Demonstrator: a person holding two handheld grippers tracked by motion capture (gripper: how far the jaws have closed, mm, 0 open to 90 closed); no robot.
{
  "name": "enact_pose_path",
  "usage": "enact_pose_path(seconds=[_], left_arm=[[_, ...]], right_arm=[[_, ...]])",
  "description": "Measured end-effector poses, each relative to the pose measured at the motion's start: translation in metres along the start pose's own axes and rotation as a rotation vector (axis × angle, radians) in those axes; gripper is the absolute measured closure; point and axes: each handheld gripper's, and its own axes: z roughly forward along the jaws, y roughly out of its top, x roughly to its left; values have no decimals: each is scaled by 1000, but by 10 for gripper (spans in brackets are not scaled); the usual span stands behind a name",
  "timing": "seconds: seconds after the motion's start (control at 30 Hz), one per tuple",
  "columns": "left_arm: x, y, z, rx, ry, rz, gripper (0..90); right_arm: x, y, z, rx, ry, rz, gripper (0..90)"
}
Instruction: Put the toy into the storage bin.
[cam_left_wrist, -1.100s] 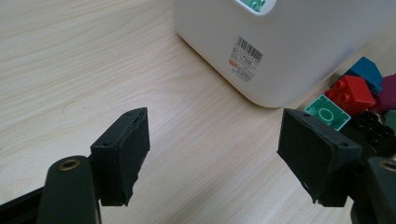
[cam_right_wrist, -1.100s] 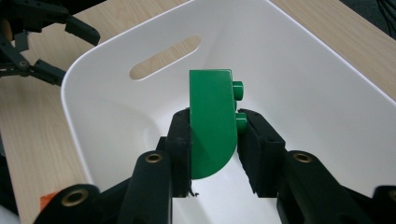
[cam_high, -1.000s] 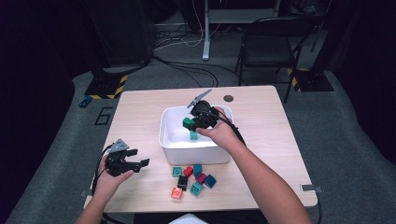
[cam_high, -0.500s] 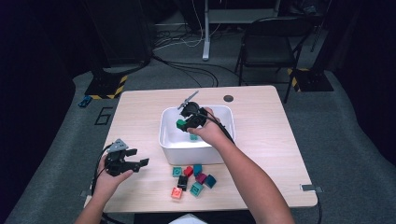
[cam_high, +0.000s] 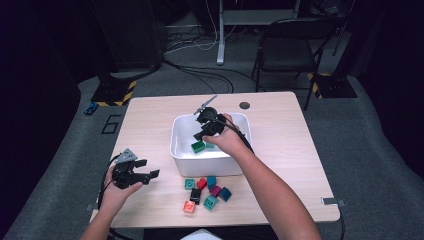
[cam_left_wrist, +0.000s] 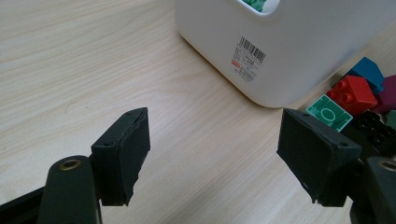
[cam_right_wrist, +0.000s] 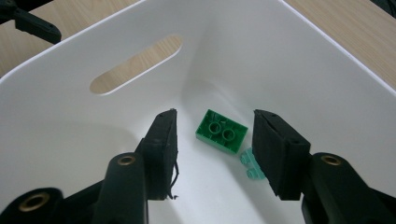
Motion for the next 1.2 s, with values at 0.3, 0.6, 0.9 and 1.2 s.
enact_pose_path(seconds=[0.3,0.6,0.9,1.2], left_arm=[[0,0,-1,-4,-3,-3,271],[-1,0,0,-11,5,-1,271],[-1,0,0,-1,3,1,270],[-2,0,1,0,2,3,271]], right_arm=[[9,-8,-31,-50,23,-4,449],[27,-19,-52,-57,36,-78,309],[41,-30,-65,-91,68,-90,292],[57,-47,-78,-109,93,-98,282]])
